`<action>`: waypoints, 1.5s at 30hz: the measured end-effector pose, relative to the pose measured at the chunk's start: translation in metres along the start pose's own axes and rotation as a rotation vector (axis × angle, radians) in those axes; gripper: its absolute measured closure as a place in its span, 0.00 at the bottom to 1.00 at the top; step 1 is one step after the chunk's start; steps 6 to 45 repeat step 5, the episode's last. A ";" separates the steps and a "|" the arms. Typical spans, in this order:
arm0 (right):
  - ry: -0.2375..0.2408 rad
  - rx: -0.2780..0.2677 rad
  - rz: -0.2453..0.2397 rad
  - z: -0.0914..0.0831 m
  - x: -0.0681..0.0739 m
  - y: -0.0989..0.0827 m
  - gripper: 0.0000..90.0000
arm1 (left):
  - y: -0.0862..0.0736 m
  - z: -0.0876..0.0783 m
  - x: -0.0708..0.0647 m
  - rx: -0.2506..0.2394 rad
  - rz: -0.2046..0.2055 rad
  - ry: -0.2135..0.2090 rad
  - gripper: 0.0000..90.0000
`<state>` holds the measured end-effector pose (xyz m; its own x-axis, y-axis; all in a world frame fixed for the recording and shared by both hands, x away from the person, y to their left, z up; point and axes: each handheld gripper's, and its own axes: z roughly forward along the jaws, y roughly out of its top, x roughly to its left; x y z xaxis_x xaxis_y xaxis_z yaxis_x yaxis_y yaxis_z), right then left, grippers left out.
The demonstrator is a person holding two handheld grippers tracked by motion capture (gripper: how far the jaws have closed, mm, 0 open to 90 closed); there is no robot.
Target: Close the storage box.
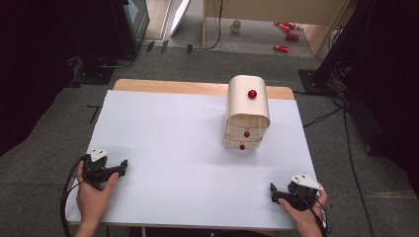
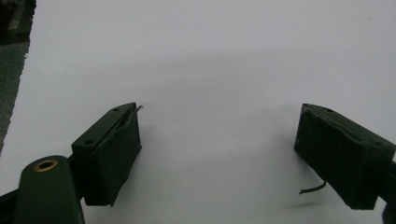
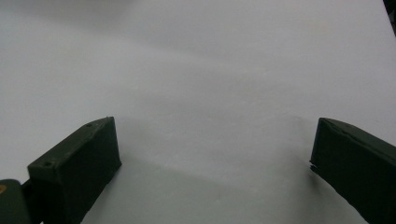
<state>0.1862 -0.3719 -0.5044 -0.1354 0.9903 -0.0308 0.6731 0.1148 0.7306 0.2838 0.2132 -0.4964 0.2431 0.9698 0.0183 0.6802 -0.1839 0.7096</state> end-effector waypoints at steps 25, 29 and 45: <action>0.019 0.006 0.017 0.001 -0.003 0.000 0.01 | 0.000 0.000 0.000 0.000 0.000 0.000 0.16; 0.019 0.006 0.017 0.001 -0.003 0.000 0.01 | 0.000 0.000 0.000 0.000 0.000 0.000 0.16; 0.019 0.006 0.017 0.001 -0.003 0.000 0.01 | 0.000 0.000 0.000 0.000 0.000 0.000 0.16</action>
